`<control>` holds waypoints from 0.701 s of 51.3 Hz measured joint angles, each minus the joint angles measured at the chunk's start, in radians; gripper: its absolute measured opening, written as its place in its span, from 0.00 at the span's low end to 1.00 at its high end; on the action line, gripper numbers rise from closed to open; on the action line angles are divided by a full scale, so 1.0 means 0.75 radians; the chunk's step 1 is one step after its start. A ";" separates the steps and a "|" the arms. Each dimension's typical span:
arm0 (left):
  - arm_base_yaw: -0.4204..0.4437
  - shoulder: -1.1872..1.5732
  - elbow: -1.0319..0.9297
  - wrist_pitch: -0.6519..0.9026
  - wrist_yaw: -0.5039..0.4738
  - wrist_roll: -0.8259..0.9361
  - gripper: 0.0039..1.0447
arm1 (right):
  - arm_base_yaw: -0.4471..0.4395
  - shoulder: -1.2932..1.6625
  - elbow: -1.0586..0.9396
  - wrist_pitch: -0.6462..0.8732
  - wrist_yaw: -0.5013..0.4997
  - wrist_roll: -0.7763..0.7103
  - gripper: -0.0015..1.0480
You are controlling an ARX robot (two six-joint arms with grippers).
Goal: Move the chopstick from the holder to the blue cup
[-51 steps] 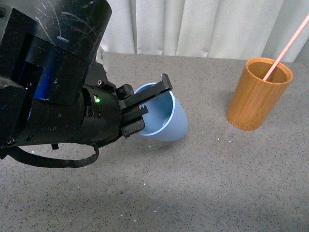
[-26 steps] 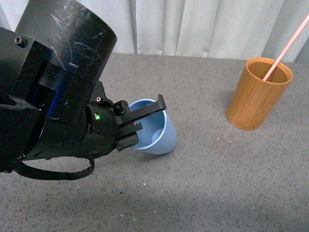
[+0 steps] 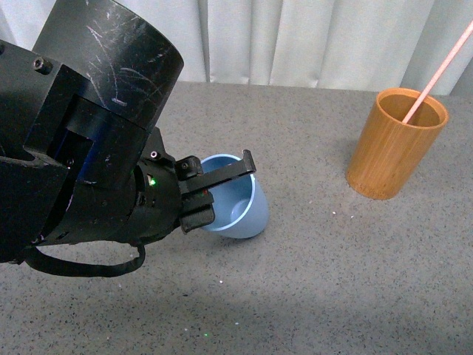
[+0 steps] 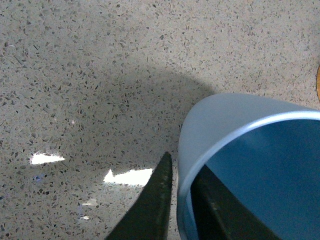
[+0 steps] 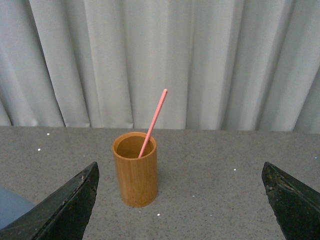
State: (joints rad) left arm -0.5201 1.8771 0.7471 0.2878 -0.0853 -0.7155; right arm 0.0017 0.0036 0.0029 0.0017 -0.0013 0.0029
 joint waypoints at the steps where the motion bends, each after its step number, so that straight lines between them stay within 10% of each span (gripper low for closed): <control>1: 0.000 0.000 0.001 0.000 0.002 0.001 0.16 | 0.000 0.000 0.000 0.000 0.000 0.000 0.91; 21: -0.025 -0.044 0.047 -0.027 0.014 -0.003 0.96 | 0.000 0.000 0.000 0.000 0.000 0.000 0.91; 36: -0.028 -0.046 0.067 -0.040 0.014 -0.005 0.94 | 0.000 0.000 0.000 0.000 0.000 0.000 0.91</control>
State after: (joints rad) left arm -0.5415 1.8423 0.7975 0.2577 -0.0750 -0.7193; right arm 0.0017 0.0036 0.0029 0.0017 -0.0013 0.0029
